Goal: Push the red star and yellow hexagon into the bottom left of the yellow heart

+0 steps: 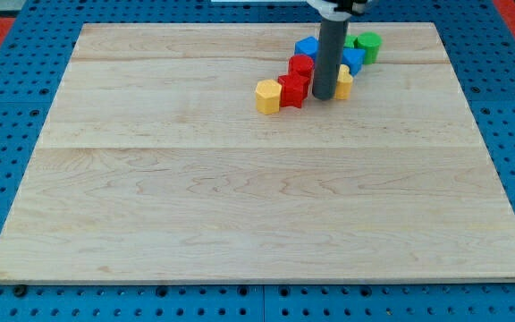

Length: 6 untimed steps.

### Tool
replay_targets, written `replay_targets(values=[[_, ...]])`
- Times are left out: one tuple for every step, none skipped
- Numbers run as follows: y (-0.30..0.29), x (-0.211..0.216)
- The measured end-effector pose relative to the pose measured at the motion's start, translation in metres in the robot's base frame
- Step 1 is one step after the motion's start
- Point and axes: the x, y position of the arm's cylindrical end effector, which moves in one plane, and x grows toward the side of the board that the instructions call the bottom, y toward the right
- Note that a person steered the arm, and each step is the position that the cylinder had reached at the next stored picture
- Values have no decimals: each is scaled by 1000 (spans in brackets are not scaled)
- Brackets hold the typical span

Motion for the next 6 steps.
replay_targets(values=[[-12,69],[-107,46],[-135,-13],[-73,-38],[-81,-38],[-116,-12]])
